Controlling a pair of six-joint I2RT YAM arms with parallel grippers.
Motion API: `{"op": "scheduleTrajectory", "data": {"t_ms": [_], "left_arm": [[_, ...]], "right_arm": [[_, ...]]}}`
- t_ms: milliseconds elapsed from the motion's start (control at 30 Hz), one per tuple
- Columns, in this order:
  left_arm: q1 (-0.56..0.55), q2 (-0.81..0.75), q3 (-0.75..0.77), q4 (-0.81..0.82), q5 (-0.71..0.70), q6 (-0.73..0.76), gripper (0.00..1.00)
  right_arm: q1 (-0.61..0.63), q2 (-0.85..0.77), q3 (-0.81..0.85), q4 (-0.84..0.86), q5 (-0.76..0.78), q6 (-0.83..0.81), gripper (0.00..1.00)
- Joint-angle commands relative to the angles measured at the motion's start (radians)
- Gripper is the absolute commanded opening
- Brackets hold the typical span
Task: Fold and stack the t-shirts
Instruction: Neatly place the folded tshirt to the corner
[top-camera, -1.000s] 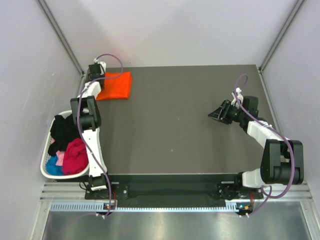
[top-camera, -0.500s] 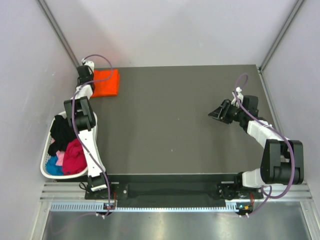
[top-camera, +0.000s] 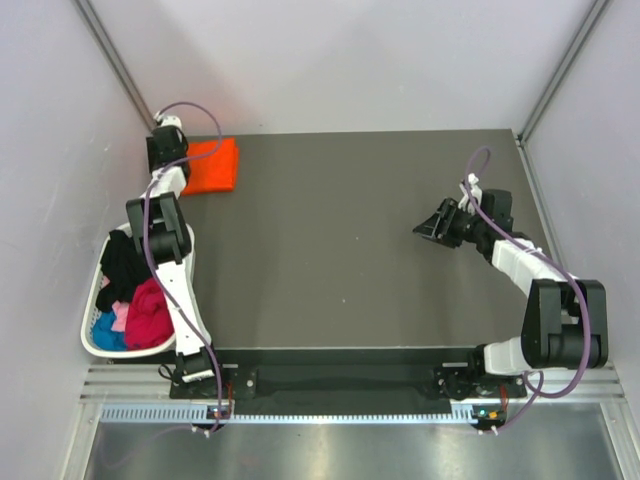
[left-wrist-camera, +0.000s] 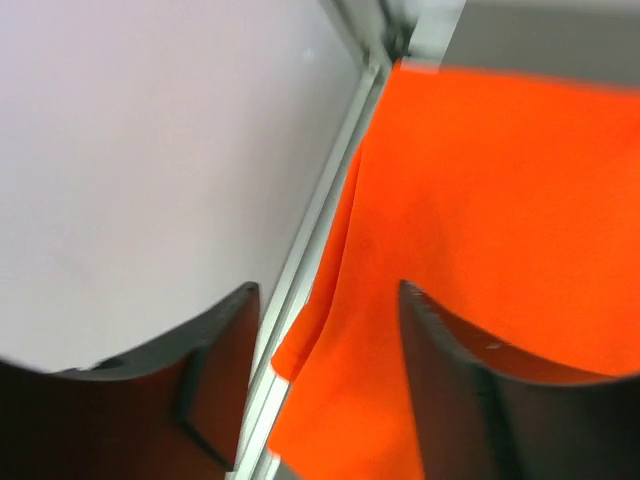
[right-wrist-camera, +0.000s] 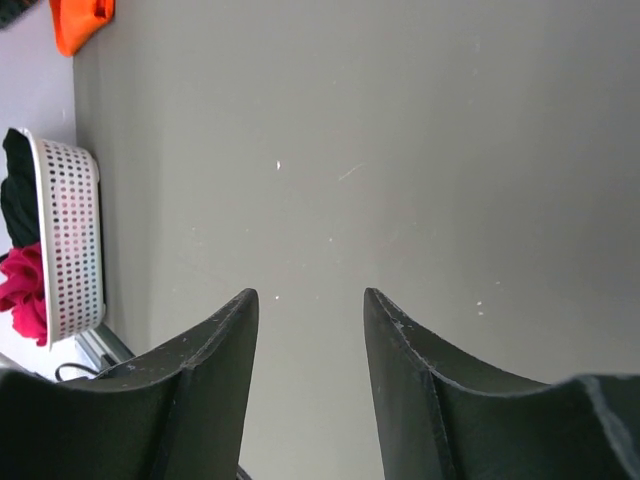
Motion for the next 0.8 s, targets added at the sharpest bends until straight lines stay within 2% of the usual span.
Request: {"op": "scheduleTrajectory", "data": {"t_ms": [0, 33, 100, 167, 233, 267, 300, 333, 400, 433, 533, 567, 600, 767], "left_arm": [[-0.062, -0.206, 0.001, 0.01, -0.047, -0.069, 0.64], [-0.076, -0.226, 0.001, -0.009, -0.053, -0.074, 0.68], [-0.127, -0.282, 0.005, -0.102, -0.079, -0.089, 0.99], [-0.185, -0.357, -0.007, -0.185, -0.096, -0.123, 0.99], [-0.22, -0.42, -0.027, -0.332, -0.035, -0.25, 0.99], [-0.237, -0.489, -0.059, -0.373, 0.027, -0.319, 0.99], [-0.265, -0.525, -0.082, -0.415, 0.212, -0.417, 0.99], [-0.273, -0.56, -0.114, -0.45, 0.32, -0.456, 0.99], [-0.308, -0.675, -0.263, -0.429, 0.608, -0.549, 0.99], [-0.329, -0.713, -0.316, -0.414, 0.655, -0.56, 0.99], [-0.473, -0.898, -0.531, -0.412, 0.687, -0.557, 0.99], [-0.495, -0.936, -0.571, -0.408, 0.703, -0.566, 0.99], [-0.51, -0.974, -0.617, -0.383, 0.78, -0.579, 0.99], [-0.55, -1.216, -0.827, -0.345, 0.87, -0.615, 0.99]], "right_arm": [[0.055, -0.044, 0.057, -0.027, 0.038, -0.013, 0.48], [0.059, -0.055, 0.063, -0.039, 0.044, -0.013, 0.48], [0.069, -0.069, 0.08, -0.086, 0.054, -0.013, 0.5], [0.079, -0.105, 0.099, -0.141, 0.074, -0.017, 0.58], [0.097, -0.159, 0.105, -0.172, 0.108, -0.019, 0.74], [0.102, -0.179, 0.111, -0.207, 0.119, -0.023, 0.79], [0.106, -0.197, 0.116, -0.228, 0.145, -0.025, 0.85], [0.106, -0.239, 0.117, -0.243, 0.151, -0.026, 0.99], [0.108, -0.28, 0.122, -0.287, 0.165, -0.03, 0.99], [0.108, -0.321, 0.126, -0.3, 0.18, -0.026, 1.0], [0.111, -0.395, 0.148, -0.35, 0.197, -0.036, 1.0], [0.109, -0.414, 0.155, -0.385, 0.208, -0.043, 1.0], [0.111, -0.447, 0.168, -0.401, 0.234, -0.046, 0.99], [0.111, -0.553, 0.171, -0.456, 0.263, -0.034, 1.0]]}}
